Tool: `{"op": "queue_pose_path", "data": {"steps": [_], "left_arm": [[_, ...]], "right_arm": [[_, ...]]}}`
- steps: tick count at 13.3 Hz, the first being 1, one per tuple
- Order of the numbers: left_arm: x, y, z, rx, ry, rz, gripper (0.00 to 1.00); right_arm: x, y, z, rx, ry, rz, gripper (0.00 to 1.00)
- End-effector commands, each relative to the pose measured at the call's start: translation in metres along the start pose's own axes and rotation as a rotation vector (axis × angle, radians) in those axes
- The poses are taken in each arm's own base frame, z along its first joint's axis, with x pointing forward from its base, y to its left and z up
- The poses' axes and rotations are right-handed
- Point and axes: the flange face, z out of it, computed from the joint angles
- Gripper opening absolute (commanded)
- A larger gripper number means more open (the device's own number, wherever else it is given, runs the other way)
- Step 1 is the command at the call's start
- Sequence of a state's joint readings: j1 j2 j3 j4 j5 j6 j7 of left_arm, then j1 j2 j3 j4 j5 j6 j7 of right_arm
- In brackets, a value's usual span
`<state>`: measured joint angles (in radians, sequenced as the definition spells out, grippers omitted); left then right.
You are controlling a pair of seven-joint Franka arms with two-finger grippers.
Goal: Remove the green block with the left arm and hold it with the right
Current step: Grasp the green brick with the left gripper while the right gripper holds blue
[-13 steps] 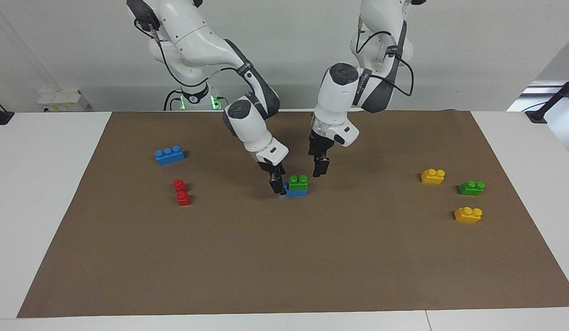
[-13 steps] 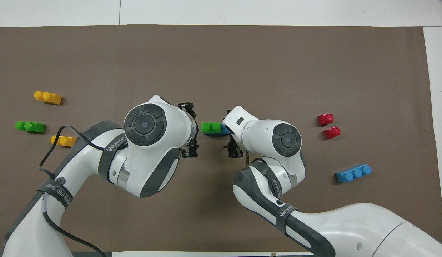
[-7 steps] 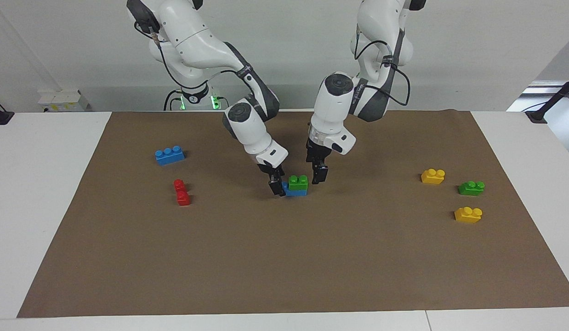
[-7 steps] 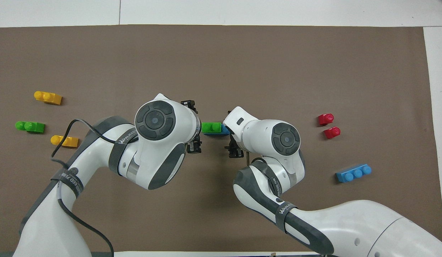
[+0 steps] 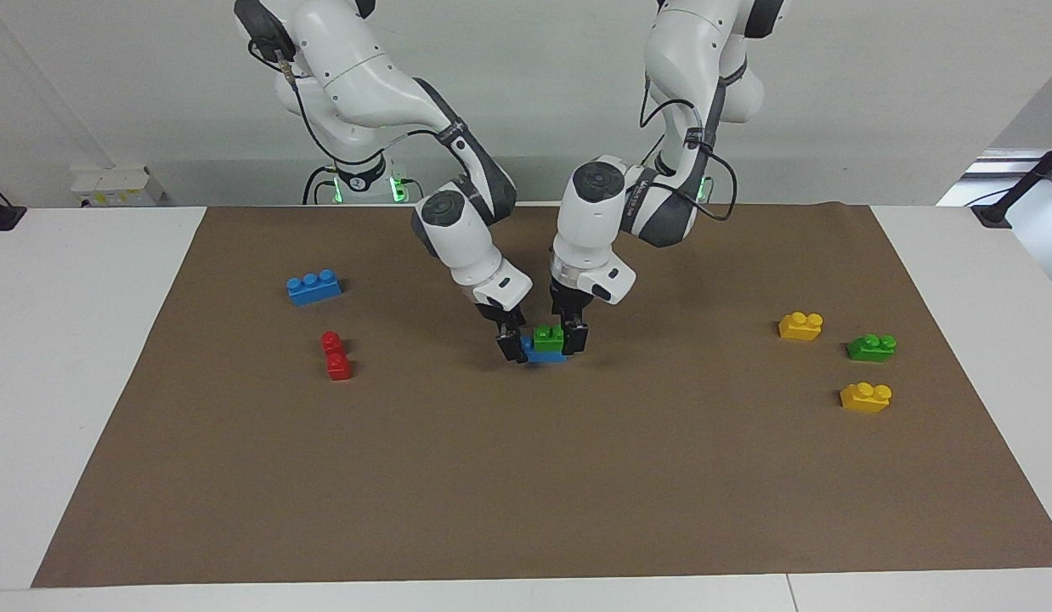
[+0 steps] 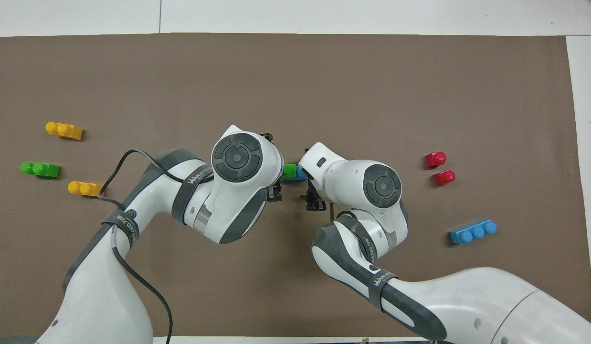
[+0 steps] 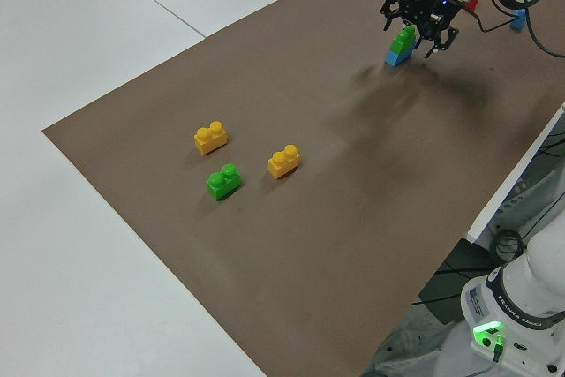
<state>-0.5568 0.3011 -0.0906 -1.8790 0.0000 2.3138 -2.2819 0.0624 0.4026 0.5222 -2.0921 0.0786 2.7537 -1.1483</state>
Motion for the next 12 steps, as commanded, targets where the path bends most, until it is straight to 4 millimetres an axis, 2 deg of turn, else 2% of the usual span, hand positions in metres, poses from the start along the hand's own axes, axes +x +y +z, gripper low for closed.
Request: {"op": "queue_pose_path", "data": {"steps": [1,2,3,9,10,12], "left_arm": [[-0.0032,0.0027,0.0099,-0.016,0.007,-0.017,1.00],[-0.0034,0.0018,0.0124,-0.017,0.013,-0.012,1.00],[-0.0043,0.0000,0.0160,-0.013,0.018,-0.007,1.00],[-0.0048,-0.0007,0.0181,-0.012,0.021,-0.020,1.00],[-0.0045,-0.0011,0.0187,-0.011,0.022,-0.020,1.00],[-0.0081,-0.0045,0.0189,-0.009,0.022,-0.014,1.00]], "right_arm": [[-0.0016,0.0047,0.0017,-0.012,0.005,-0.012,0.77],[-0.0016,0.0047,0.0017,-0.012,0.005,-0.012,0.65],[-0.0019,0.0045,0.0024,-0.011,0.005,-0.011,0.59],[-0.0024,0.0056,0.0018,-0.012,0.005,-0.010,0.49],[-0.0024,0.0054,0.0019,-0.011,0.005,-0.010,0.40],[-0.0024,0.0056,0.0018,-0.012,0.005,-0.001,0.39]]}}
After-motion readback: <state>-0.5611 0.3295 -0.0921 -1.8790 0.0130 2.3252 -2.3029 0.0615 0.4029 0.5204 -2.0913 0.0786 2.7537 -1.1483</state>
